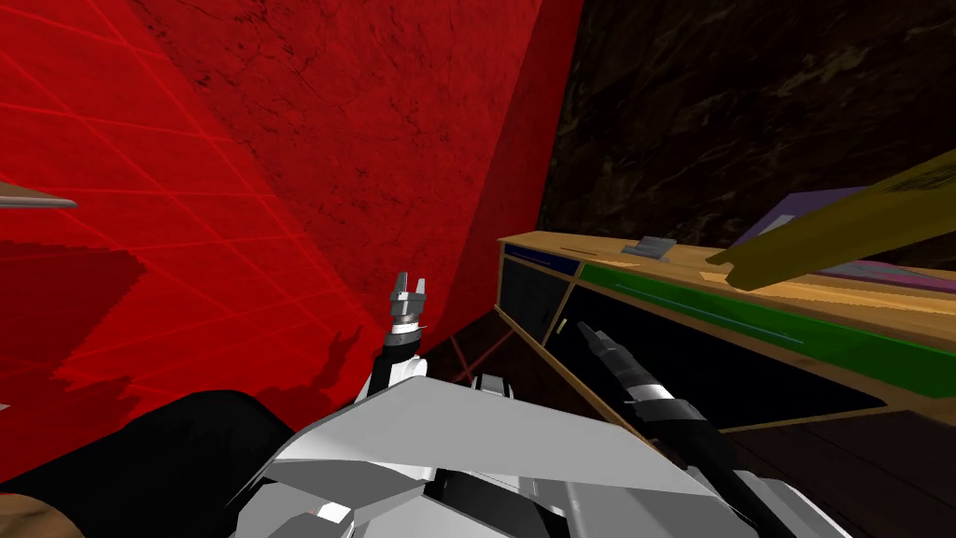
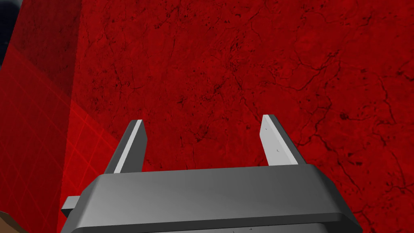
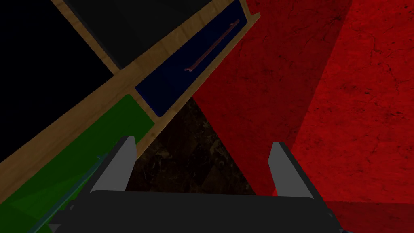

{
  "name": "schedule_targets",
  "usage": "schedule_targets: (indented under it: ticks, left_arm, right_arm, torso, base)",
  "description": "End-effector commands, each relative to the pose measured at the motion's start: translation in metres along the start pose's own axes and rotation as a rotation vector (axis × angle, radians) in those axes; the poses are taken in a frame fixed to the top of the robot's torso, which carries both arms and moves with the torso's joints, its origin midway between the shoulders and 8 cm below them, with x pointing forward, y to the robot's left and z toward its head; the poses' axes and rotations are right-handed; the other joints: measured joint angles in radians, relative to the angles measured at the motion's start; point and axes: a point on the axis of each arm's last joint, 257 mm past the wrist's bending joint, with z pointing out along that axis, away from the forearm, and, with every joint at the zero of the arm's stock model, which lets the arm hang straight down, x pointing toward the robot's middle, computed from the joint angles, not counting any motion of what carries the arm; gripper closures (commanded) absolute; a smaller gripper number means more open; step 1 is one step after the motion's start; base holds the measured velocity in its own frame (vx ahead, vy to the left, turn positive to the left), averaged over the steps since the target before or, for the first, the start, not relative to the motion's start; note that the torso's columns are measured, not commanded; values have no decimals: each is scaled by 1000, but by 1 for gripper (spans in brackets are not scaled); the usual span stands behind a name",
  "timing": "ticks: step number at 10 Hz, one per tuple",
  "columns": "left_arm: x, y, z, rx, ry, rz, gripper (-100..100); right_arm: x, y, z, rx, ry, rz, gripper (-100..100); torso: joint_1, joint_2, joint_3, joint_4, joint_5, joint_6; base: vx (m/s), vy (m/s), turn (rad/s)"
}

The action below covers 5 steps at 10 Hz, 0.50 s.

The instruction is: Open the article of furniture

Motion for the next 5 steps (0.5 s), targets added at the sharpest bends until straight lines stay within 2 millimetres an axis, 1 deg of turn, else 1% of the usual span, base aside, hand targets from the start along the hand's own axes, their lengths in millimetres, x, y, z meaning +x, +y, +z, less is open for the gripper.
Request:
schedule_targets:
  ticks: [1, 2, 3, 4, 5]
  left_arm:
    - [0, 0, 0, 0, 0, 0, 0]
    - [0, 0, 0, 0, 0, 0, 0]
    - [0, 0, 0, 0, 0, 0, 0]
    - [0, 0, 0, 0, 0, 0, 0]
    - [0, 0, 0, 0, 0, 0, 0]
  right_arm:
    - [2, -30, -11, 58, 73, -163, -100]
    - [2, -30, -10, 50, 85, -177, -100]
    - [2, -44, -16, 75, 118, -254, -100]
    - [1, -44, -16, 71, 123, -260, -100]
    - [0, -59, -21, 95, 158, -339, -100]
  torso:
    - [0, 0, 0, 0, 0, -1]
    - [0, 0, 0, 0, 0, -1]
    - [0, 0, 0, 0, 0, 0]
    - [0, -1, 0, 0, 0, -1]
    - [0, 0, 0, 0, 0, 0]
  base:
    - [25, -17, 311]
    - [22, -22, 86]
    - [23, -19, 119]
    - [17, -16, 99]
    - [18, -16, 204]
